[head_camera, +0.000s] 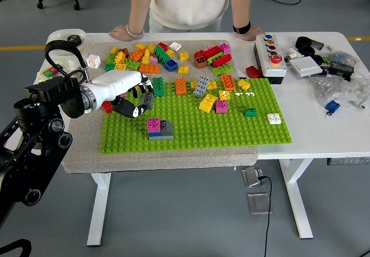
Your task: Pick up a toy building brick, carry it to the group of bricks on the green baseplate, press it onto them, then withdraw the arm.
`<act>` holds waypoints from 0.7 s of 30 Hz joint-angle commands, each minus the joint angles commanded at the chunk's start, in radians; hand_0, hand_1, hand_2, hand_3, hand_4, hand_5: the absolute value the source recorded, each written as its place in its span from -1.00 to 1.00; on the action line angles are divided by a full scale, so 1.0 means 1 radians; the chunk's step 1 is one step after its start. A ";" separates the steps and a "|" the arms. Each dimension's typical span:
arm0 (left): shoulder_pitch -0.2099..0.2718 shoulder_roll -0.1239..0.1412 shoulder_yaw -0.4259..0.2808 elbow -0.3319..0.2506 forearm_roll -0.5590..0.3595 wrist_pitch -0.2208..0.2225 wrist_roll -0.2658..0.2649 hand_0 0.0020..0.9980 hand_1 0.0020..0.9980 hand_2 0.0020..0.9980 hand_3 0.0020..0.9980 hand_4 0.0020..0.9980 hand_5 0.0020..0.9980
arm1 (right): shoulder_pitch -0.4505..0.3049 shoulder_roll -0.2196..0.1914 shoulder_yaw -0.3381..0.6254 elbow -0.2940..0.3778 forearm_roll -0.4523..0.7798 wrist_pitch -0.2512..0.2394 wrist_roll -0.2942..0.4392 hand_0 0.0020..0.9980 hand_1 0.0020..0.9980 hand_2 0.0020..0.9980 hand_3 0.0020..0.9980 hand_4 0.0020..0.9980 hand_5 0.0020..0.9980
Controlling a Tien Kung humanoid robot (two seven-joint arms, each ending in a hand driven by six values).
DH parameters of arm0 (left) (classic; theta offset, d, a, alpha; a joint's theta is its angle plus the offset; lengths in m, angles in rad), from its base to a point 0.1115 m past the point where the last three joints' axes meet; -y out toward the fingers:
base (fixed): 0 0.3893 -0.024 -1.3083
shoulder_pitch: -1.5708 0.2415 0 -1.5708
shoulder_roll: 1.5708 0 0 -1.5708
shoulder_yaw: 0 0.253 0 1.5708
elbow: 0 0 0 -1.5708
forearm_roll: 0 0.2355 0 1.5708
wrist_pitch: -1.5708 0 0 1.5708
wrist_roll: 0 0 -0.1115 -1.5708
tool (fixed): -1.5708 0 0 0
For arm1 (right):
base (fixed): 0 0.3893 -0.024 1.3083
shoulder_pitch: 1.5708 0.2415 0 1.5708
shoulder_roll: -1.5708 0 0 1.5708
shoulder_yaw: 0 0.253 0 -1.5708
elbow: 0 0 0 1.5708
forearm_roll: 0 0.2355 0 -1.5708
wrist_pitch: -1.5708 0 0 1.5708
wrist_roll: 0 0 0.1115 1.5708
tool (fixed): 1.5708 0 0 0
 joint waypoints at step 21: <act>0.056 -0.036 0.014 -0.021 0.000 0.000 0.026 0.18 0.12 0.09 0.10 -0.30 -1.00 | -0.001 -0.006 -0.002 0.000 -0.013 0.002 0.000 0.48 0.29 0.39 0.13 0.64 -0.01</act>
